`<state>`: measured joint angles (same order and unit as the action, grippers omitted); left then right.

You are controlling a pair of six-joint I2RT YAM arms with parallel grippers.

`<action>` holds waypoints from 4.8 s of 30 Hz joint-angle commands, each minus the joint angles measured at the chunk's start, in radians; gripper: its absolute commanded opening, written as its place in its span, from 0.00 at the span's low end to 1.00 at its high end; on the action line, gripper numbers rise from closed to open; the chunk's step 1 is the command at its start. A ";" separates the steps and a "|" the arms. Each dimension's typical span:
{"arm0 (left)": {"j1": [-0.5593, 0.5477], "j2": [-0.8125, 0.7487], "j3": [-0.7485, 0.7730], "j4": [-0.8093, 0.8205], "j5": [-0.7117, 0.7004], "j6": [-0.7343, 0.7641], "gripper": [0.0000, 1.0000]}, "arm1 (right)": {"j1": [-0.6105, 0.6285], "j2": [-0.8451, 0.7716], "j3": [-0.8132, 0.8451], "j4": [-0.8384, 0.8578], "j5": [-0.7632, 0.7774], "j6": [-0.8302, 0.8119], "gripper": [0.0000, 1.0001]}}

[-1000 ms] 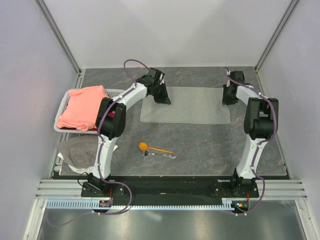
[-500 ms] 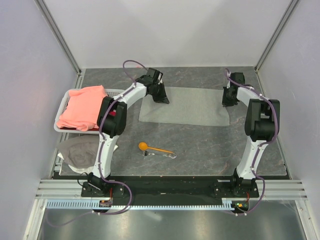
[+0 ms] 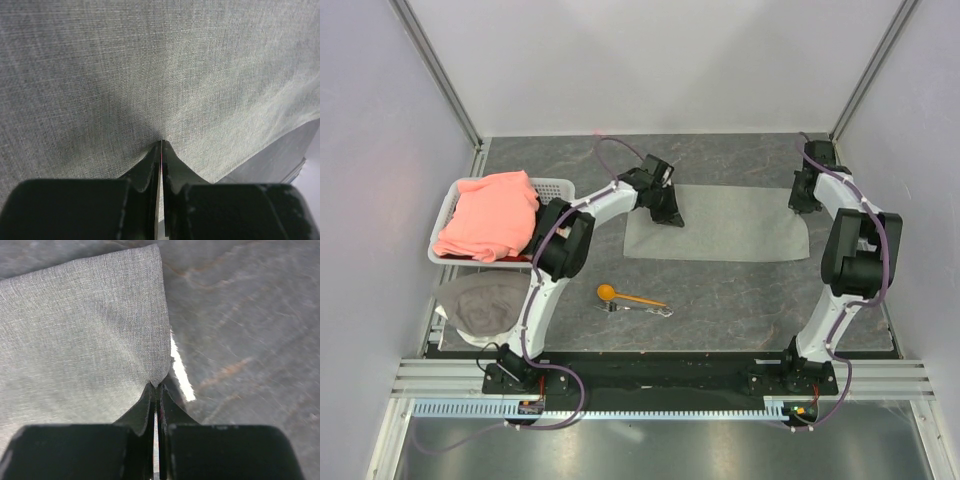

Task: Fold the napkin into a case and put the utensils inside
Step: Fold the rectangle-folded napkin at the center of the board.

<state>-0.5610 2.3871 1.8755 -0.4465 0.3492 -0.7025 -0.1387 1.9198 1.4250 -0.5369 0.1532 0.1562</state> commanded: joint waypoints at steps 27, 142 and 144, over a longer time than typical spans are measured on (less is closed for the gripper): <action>0.113 -0.230 -0.334 0.020 -0.053 0.032 0.09 | 0.399 -0.170 0.006 -0.123 0.072 0.097 0.00; 0.130 -0.577 -0.509 0.155 0.097 -0.028 0.11 | 0.556 0.114 -0.051 0.263 -0.641 0.197 0.07; 0.136 -0.588 -0.516 0.155 0.091 -0.028 0.11 | 0.574 0.076 -0.057 0.243 -0.639 0.190 0.03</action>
<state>-0.4374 1.8641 1.3705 -0.3058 0.4473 -0.7181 0.4118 2.0403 1.3361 -0.2813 -0.4664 0.3729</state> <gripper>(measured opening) 0.117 0.081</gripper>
